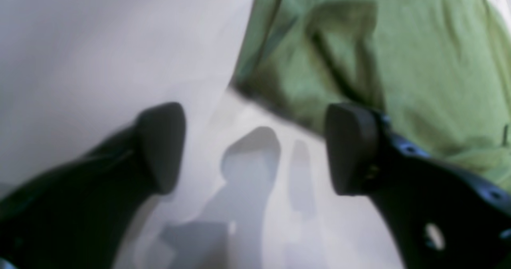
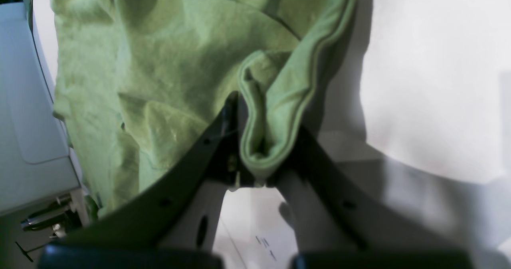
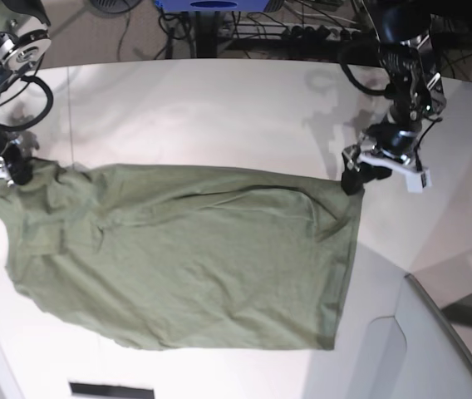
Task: Layout the t-shirt on the table in an organized manner, then fold the t-shirt properly
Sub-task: 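Grasp the shirt corners with both grippers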
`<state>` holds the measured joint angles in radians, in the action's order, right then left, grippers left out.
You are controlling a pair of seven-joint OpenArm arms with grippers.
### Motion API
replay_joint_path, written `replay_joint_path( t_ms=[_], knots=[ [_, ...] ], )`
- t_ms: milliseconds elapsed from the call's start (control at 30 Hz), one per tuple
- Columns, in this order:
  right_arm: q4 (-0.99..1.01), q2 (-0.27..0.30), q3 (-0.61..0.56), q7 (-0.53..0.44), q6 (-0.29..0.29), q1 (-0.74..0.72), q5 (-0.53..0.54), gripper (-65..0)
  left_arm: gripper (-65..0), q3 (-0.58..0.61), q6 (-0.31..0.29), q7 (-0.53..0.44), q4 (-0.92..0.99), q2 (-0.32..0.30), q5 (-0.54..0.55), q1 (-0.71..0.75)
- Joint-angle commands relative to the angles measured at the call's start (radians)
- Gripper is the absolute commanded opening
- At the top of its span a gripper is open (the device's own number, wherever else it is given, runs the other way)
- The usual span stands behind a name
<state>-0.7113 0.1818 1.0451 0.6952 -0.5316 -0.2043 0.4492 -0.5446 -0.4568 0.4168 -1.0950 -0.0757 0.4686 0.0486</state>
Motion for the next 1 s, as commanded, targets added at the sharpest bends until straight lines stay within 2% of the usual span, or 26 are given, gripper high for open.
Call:
replay_joint_path(
  t_ms=[0,133,267,400,667,700,767,900,967],
  knots=[
    [-0.003,0.014,0.001,0.017,0.023,-0.002,-0.036,-65.0,-19.9,-0.001,0.003,0.024,0.020,-0.005,-0.008,-0.011],
    [-0.003,0.014,0.001,0.017,0.023,-0.002,-0.036,-65.0,-23.9,0.004,0.002,0.023,0.072,-0.005,-0.008,-0.052],
    [-0.003,0.015,0.001,0.017,0.023,-0.002,-0.036,-65.0,-23.9,0.007,0.002,0.017,0.082,0.001,-0.009,-0.077],
    [-0.003,0.025,0.002,0.017,0.023,-0.002,-0.036,-65.0,-24.0,0.010,0.003,-0.088,0.157,0.009,-0.015,-0.097],
    [-0.003,0.028,0.002,0.017,0.023,-0.002,-0.036,-65.0,-24.7,0.010,0.003,-0.103,0.269,0.007,-0.015,-0.132],
    [-0.003,0.026,0.002,0.017,0.023,-0.002,-0.036,-65.0,-27.2,0.010,0.003,-0.103,0.269,0.007,-0.015,-0.137],
    [-0.003,0.025,-0.001,0.017,0.023,-0.002,-0.036,-65.0,-37.7,0.010,0.003,-0.103,0.270,0.007,-0.015,-0.143],
    [-0.003,0.022,-0.002,0.017,0.023,-0.005,-0.036,-65.0,-64.8,0.010,0.003,-0.103,0.270,0.006,-0.017,-0.145],
    [-0.003,0.022,-0.002,0.017,0.023,-0.005,-0.036,-65.0,-65.0,0.010,0.003,-0.103,0.272,0.004,-0.017,-0.145]
  ],
)
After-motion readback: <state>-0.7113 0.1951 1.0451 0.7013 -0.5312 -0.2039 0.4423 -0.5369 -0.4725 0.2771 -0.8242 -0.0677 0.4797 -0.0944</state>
